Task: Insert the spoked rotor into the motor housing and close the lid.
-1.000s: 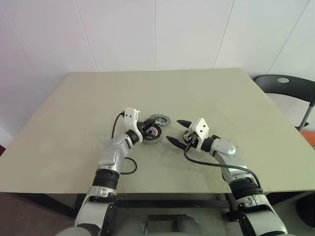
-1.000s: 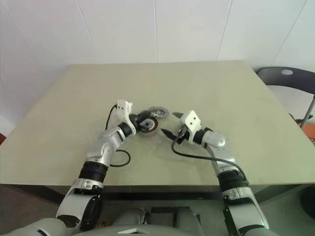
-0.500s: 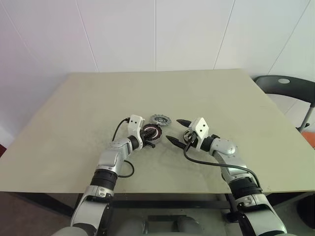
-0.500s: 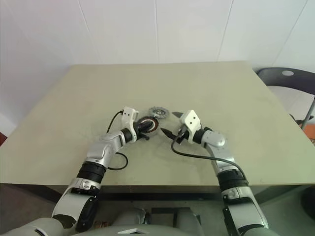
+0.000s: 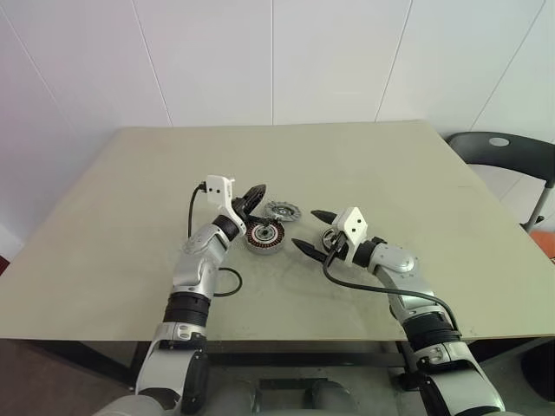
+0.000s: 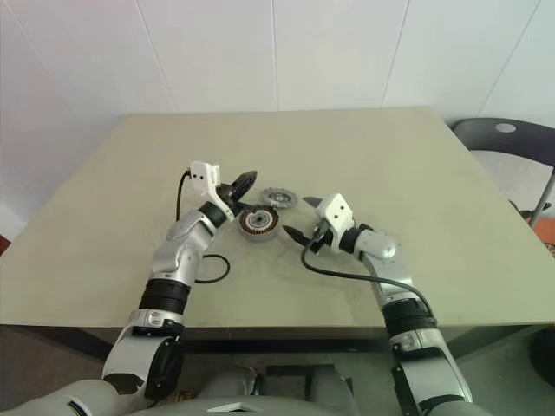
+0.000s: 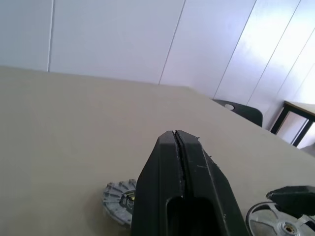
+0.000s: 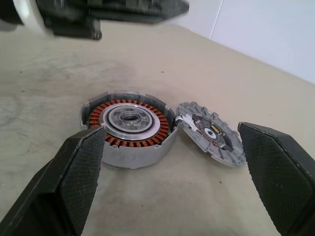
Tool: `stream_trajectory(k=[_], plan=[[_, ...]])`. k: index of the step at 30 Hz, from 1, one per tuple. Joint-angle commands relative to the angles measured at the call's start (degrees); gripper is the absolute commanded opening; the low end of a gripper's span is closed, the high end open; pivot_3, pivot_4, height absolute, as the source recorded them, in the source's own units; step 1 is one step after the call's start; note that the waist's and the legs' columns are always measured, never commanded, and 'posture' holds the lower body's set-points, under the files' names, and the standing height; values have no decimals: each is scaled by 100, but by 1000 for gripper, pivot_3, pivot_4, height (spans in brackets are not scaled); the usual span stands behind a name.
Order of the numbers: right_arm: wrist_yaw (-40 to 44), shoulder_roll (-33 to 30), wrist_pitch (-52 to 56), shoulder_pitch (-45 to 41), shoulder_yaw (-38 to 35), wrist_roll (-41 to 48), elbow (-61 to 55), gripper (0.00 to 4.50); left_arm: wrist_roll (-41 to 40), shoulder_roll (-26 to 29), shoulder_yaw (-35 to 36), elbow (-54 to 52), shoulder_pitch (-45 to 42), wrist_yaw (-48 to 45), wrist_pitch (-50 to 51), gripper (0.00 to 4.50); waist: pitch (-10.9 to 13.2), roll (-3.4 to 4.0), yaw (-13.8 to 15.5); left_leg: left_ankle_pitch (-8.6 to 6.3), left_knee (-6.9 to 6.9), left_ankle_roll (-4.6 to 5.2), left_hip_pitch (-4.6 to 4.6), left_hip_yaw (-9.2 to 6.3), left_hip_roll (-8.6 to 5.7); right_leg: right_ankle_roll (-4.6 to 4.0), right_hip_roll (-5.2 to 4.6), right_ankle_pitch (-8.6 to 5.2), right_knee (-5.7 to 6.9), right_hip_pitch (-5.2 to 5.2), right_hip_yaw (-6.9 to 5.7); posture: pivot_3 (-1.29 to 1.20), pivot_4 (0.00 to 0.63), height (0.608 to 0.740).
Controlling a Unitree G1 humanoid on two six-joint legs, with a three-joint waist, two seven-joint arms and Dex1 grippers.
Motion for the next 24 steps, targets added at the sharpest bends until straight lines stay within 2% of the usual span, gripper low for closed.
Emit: stream_trajectory(k=[1,7,16,24], plan=[[-36,62,-118,-157,-23,33,-130,4500,567,143,-655,543,64,58,852,39,-1,1,-4,0,0,0,5,0,0,2,0,-1,1,4,0,0,0,740],[-37,50,-104,-134,-43,41,-162,4500,383,-9,-591,461,155,47,1238,39,-6,0,12,0,0,0,7,-6,1,7,0,-4,2,6,-4,0,0,740],[-49,79,-114,-185,-37,41,-88,4500,-351,-244,302,-214,-170,-71,-176,39,-2,-2,1,0,-1,0,-5,-4,1,0,-2,0,1,-6,-3,0,0,740],[-59,128,-134,-211,-15,19,-51,4500,-232,-189,205,-146,-227,-96,-646,39,-2,-4,-2,0,-2,0,-1,-1,1,0,-1,0,0,-2,-1,0,0,740]])
